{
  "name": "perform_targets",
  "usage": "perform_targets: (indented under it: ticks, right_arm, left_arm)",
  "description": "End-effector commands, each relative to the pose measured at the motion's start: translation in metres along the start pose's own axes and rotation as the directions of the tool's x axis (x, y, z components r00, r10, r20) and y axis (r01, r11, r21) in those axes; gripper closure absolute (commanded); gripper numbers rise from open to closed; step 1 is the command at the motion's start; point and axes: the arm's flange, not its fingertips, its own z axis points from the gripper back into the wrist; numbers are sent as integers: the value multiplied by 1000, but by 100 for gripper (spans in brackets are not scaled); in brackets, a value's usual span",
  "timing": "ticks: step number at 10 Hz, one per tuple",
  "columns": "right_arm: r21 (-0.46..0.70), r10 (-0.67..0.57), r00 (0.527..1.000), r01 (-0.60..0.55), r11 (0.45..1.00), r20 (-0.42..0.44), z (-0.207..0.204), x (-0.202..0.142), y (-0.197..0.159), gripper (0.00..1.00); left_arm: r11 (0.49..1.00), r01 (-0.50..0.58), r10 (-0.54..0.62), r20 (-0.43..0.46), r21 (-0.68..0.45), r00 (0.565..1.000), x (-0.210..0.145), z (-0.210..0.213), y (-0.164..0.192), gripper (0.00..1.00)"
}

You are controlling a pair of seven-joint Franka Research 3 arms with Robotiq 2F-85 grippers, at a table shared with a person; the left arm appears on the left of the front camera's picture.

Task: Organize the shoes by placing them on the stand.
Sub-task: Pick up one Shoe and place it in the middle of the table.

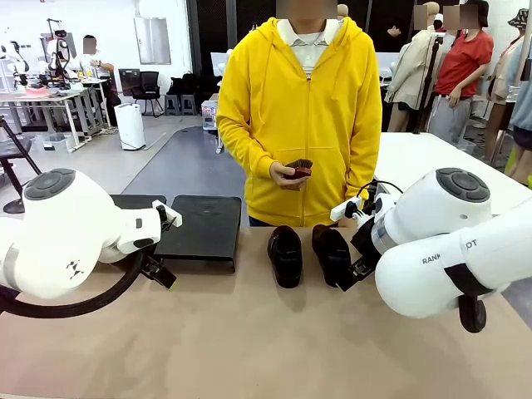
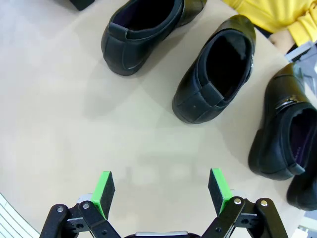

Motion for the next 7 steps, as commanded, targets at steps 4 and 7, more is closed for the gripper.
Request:
perform_targets:
  ticks: [4,7]
  right_arm:
    - [124,-39,999,41,991,-18,120,-16,-5,0]
    - [149,-52,994,37,988,98,244,-81,0,0]
  left_arm:
    - [951,-169,167,-27,-261,986,10,127,9,0]
    - [929,-88,115,55,-359,992,-48,257,22,0]
